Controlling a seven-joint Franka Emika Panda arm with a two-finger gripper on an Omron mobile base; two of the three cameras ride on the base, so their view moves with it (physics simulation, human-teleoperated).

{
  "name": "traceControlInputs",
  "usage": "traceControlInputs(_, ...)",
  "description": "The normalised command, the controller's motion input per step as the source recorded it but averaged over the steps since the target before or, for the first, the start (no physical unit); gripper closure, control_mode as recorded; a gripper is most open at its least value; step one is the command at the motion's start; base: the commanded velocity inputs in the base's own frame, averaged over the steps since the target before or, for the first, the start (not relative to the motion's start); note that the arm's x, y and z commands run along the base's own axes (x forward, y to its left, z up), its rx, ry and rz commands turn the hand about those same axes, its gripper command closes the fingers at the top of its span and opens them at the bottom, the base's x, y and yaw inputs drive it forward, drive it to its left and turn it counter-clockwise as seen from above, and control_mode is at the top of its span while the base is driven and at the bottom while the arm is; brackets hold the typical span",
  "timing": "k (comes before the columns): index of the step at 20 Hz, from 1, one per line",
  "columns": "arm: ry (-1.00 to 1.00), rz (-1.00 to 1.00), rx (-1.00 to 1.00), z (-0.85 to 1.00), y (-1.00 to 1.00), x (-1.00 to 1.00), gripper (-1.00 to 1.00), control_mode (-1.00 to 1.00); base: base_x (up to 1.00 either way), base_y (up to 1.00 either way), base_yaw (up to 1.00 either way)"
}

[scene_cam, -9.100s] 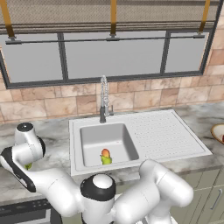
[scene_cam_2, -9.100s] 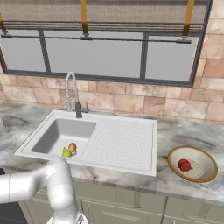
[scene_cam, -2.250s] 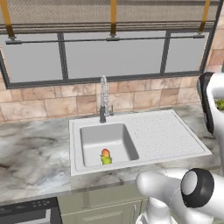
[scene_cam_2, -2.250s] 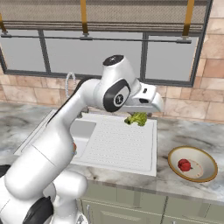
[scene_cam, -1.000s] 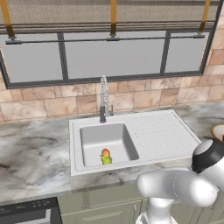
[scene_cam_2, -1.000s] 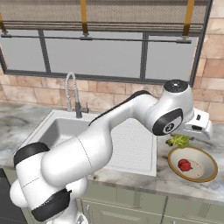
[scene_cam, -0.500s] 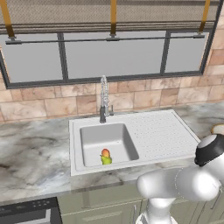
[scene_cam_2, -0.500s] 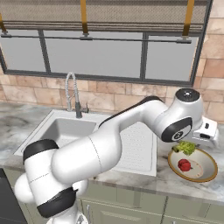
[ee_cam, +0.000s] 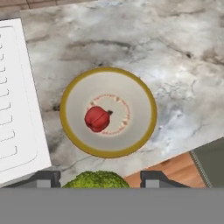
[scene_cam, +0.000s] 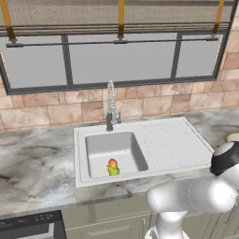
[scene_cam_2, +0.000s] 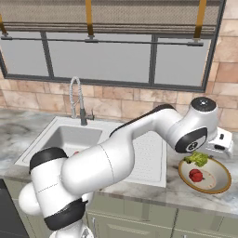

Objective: There is a mixed pile of frozen fruits and vegetables on the counter. Locate all the frozen vegetables and place the items in a bowl on the counter. Take all the frozen fruits and defrost them in a running sink.

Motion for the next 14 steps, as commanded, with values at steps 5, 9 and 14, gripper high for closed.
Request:
traceControlInputs(5,0.01,0.0,0.01,-0.17,-0.02,0.13,1.0,-1.0,0.0,0.0,0.0)
traceControlInputs(9,0.01,0.0,0.01,-0.18,-0.08,0.13,1.0,-1.0,0.0,0.0,0.0)
traceControlInputs(14,0.0,0.0,0.01,-0.15,-0.1,0.18,1.0,-1.0,0.0,0.0,0.0)
